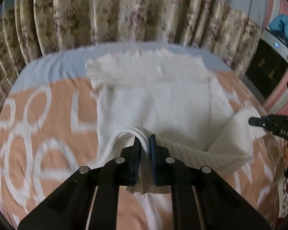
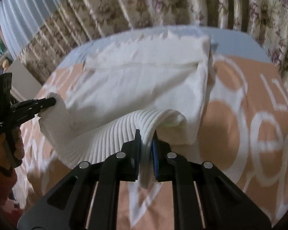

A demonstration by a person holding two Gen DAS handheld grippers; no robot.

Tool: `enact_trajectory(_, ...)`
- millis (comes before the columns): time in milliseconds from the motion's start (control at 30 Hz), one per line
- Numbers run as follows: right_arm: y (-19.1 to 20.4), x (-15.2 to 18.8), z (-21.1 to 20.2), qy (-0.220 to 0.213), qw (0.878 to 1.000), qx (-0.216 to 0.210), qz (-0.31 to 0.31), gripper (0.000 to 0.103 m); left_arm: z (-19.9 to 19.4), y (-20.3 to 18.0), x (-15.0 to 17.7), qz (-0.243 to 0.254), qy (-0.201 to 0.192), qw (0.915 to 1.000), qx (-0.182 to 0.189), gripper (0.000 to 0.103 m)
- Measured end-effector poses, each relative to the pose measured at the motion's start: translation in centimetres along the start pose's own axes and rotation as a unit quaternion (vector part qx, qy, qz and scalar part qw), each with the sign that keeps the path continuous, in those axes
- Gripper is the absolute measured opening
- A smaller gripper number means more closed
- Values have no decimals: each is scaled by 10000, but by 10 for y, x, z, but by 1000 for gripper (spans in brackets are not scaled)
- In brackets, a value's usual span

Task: Fold small clothes
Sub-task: 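Lift the hem with both tools and fold it up over the folded sleeves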

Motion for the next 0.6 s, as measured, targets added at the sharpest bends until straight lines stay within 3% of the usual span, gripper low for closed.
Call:
enact_trajectory(233,-36,-83,11,-459,9984,320,-67,11,49,21,-81,-173,-280,9992,-207,11)
enact_trajectory(467,-76,-153,47,-642,9975,286,53,11,87,31,-130,-220,-418,9983,-352,11)
enact_trajectory(600,-102,-185,67,-648,9974,172,273,11,112,46,-150,-490,-307,9980,-243,11)
Point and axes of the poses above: each gripper's, at about its wrist camera, not at the fingertips, and z roughly the way its jaws point, y to its left, x to its underside, the point moved 8 cm from there along z, roughly the way its jaws point, and after that the axes turned 14 degrees about -x, right-handed, at the moved point
